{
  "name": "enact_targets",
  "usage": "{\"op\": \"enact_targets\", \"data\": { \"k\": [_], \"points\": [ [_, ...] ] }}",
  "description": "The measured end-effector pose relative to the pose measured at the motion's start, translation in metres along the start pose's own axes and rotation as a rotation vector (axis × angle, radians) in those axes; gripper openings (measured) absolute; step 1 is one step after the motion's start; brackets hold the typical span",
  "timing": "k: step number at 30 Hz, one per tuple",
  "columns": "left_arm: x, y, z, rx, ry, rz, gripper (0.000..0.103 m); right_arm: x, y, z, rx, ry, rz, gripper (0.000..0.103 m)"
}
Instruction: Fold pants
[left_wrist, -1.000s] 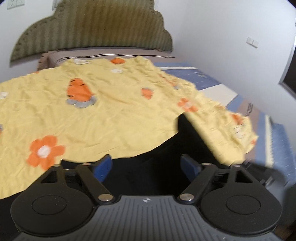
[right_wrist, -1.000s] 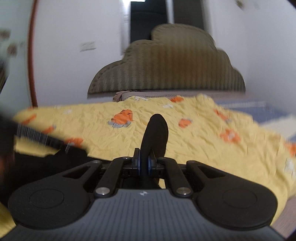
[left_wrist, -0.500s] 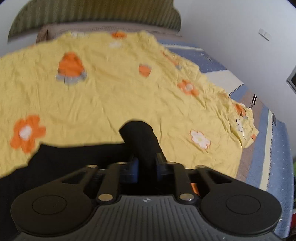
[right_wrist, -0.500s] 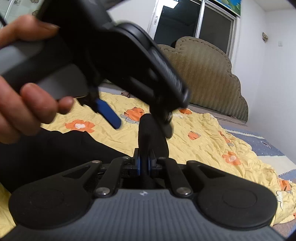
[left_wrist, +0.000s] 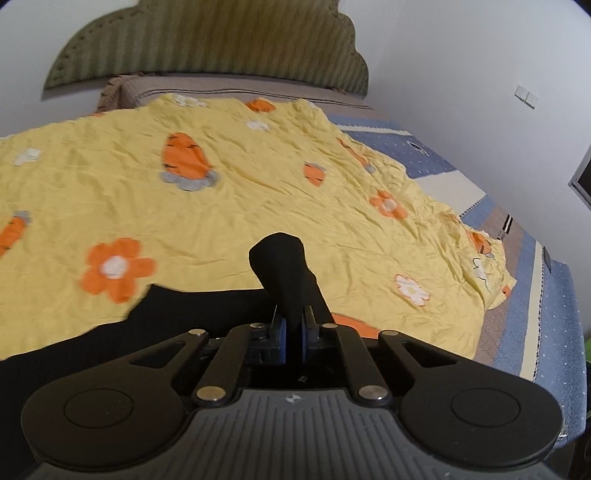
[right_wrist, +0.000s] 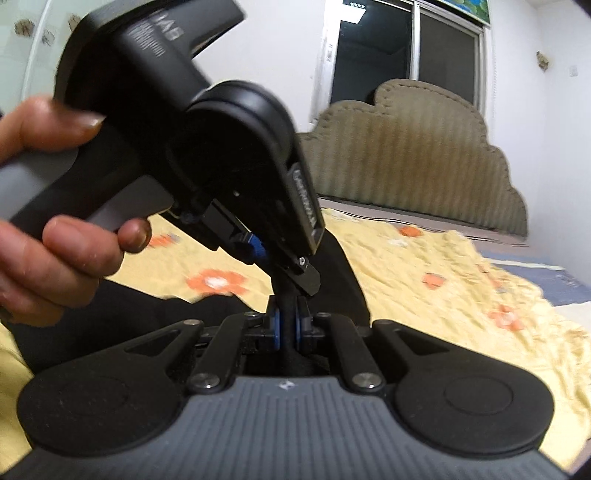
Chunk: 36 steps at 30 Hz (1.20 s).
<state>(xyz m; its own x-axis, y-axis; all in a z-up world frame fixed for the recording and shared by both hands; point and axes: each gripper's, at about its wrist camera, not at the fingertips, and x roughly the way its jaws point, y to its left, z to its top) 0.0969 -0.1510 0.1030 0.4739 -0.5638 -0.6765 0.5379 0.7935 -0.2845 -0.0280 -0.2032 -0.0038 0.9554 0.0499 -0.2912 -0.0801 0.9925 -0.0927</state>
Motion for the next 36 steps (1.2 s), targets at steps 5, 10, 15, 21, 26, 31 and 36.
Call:
{"op": "enact_targets", "data": {
  "k": [5, 10, 15, 21, 26, 31, 36],
  "points": [
    [-0.03, 0.043, -0.013, -0.029, 0.005, 0.019, 0.007, -0.002, 0.02, 0.008, 0.088, -0.005, 0.137, 0.009],
    [-0.054, 0.089, -0.028, -0.064, 0.004, 0.071, 0.007, 0.009, 0.045, 0.01, 0.154, 0.023, 0.273, 0.009],
    [-0.075, 0.133, -0.041, -0.11, -0.012, 0.117, 0.007, 0.022, 0.082, 0.013, 0.163, 0.05, 0.353, 0.009],
    [-0.093, 0.181, -0.056, -0.187, -0.021, 0.15, 0.007, 0.039, 0.115, 0.016, 0.153, 0.087, 0.432, 0.009],
    [-0.099, 0.206, -0.067, -0.225, -0.025, 0.171, 0.007, 0.049, 0.14, 0.021, 0.12, 0.111, 0.473, 0.009],
    [-0.102, 0.219, -0.076, -0.235, -0.026, 0.181, 0.007, 0.05, 0.159, 0.02, 0.089, 0.127, 0.489, 0.009],
    [-0.102, 0.229, -0.082, -0.258, -0.023, 0.177, 0.007, 0.06, 0.171, 0.025, 0.082, 0.147, 0.503, 0.009]
  ]
}}
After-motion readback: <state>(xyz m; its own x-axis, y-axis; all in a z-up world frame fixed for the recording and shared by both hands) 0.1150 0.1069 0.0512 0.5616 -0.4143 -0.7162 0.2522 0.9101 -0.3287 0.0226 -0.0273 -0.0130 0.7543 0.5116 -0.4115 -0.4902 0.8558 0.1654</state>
